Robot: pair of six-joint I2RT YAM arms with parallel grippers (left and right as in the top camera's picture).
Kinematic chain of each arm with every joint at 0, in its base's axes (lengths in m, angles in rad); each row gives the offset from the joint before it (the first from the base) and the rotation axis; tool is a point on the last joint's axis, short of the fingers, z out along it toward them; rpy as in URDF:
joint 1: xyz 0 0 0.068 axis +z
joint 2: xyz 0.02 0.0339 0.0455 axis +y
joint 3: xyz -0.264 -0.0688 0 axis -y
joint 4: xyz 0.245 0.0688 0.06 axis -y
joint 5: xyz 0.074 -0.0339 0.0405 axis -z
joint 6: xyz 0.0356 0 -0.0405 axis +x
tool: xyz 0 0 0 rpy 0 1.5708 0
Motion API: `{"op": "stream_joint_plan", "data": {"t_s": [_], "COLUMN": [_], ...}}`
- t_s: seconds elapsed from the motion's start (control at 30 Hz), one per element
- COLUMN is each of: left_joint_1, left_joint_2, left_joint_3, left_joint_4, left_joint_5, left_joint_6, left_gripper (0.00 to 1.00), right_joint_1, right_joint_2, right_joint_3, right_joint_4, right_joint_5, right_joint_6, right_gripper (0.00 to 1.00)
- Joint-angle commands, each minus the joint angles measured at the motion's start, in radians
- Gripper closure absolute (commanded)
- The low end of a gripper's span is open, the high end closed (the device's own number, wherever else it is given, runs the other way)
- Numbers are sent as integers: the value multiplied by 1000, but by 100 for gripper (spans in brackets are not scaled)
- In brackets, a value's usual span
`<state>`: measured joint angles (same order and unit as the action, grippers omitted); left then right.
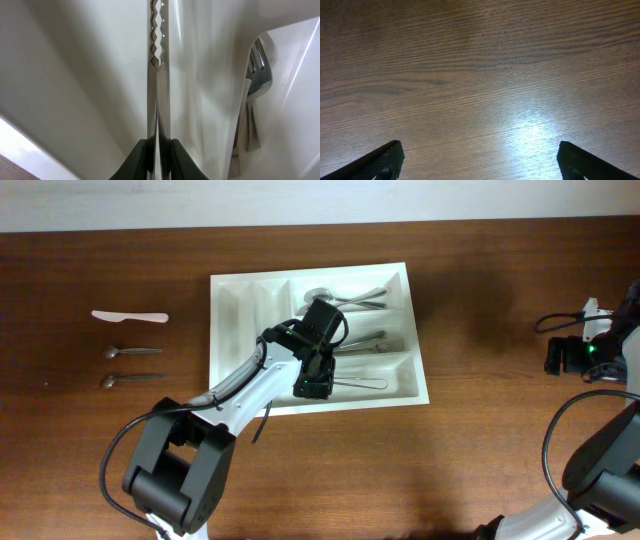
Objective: Pack container
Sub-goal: 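Lower the tongs into the bottom long compartment and open the left gripper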
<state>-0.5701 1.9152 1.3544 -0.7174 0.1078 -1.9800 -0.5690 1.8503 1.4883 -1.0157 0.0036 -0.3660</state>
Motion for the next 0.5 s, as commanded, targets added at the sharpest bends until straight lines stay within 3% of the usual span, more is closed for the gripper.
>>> {"op": "stream_joint_plan", "data": {"t_s": [0.0, 0.27, 0.47], "left_joint_1": [-3, -3, -3], "left_joint_2": [11, 11, 11], "left_joint_3": [19, 19, 19], "left_joint_4": [0, 0, 0], "left_joint_5": [0, 0, 0], "left_joint_6": [-10, -10, -10], "left_gripper": [83, 74, 73], "right_joint_1": [-1, -1, -1], "right_joint_2": [-11, -11, -11], "right_joint_3": [1, 1, 1], "right_joint_4": [3, 3, 3], "right_joint_5": [8, 8, 8], "right_joint_6": [7, 7, 7], "right_gripper": [1, 1, 1]}}
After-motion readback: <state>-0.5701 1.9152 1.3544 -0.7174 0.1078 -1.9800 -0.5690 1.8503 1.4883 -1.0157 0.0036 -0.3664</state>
